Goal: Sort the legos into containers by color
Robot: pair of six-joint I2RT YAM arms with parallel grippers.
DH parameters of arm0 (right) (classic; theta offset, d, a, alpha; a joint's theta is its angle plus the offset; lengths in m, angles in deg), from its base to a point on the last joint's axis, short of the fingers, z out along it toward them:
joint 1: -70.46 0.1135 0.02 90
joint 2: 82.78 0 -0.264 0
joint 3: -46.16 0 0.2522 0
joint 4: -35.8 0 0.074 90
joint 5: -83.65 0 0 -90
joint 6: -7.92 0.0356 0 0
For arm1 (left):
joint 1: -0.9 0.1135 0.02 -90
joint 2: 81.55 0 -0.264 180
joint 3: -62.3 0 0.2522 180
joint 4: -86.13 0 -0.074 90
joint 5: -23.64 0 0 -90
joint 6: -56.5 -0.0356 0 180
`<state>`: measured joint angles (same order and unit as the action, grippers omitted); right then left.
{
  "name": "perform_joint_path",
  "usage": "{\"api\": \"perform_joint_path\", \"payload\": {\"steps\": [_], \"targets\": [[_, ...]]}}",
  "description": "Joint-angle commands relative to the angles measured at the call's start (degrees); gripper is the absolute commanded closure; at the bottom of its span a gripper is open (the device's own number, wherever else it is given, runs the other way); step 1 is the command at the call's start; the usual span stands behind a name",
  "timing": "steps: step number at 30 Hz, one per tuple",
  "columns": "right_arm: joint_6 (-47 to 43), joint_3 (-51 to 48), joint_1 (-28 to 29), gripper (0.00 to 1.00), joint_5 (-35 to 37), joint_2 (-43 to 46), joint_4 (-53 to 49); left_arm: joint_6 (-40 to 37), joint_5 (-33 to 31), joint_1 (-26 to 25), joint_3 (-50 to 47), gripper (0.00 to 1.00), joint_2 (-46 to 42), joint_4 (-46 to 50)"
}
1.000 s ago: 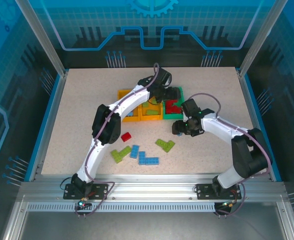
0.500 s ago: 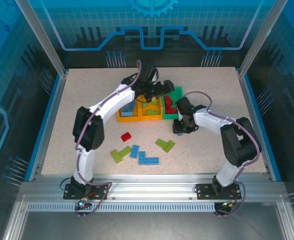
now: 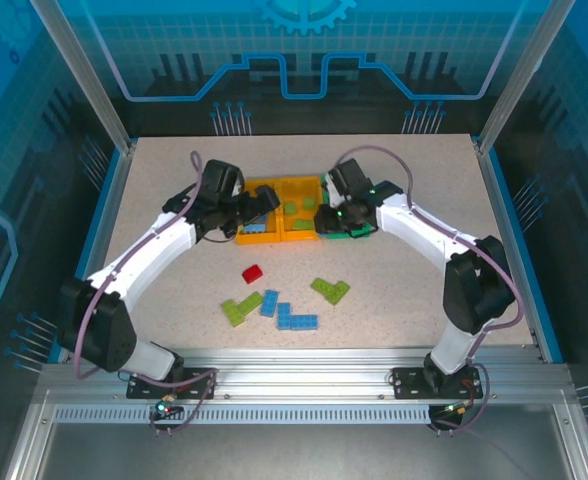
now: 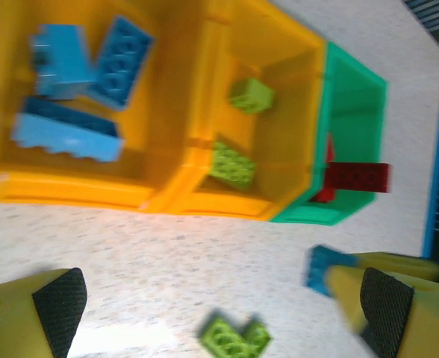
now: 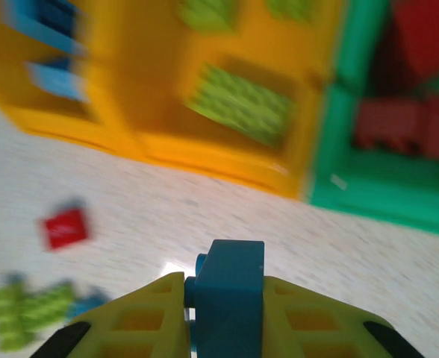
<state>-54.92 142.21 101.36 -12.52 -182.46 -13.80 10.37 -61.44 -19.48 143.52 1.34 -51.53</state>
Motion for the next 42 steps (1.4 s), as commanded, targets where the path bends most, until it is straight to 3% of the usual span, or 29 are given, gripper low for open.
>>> {"api": "perform_joint_path", "payload": {"steps": [1, 9, 18, 21, 26, 29, 33, 42], "targets": [[4.0, 8.4, 2.4, 0.75, -7.6, -5.8, 2.0, -4.3, -4.9, 0.4, -5.3, 0.01, -2.1, 6.0], [9.5, 23.5, 3.6, 0.74, -10.5, -20.5, 6.1, -3.0, -6.1, -0.1, -16.2, 0.01, -5.0, 6.5], [9.1, 39.3, 4.3, 0.72, -11.7, -32.5, 0.9, -4.1, -8.8, -4.1, -16.5, 0.01, -3.0, 7.2], [9.1, 42.4, 4.3, 0.63, -10.8, -35.7, -0.9, -3.0, -7.6, -4.7, -16.1, 0.01, -0.7, 6.2], [8.8, 47.6, 4.2, 0.40, -10.9, -38.8, -3.0, -1.8, -7.2, -5.5, -14.7, 0.01, 3.1, 5.1], [8.4, 48.7, 4.3, 0.30, -11.4, -38.3, -3.5, -2.3, -6.7, -5.6, -13.7, 0.01, 5.4, 5.3], [7.3, 46.7, 4.7, 0.27, -11.9, -34.4, -4.1, -6.1, -8.3, -5.6, -12.1, 0.01, 7.9, 6.4], [6.3, 29.0, 2.5, 0.22, -10.9, -19.3, 0.8, -14.8, -8.7, -5.6, -9.2, 0.02, 14.1, 7.3]]}}
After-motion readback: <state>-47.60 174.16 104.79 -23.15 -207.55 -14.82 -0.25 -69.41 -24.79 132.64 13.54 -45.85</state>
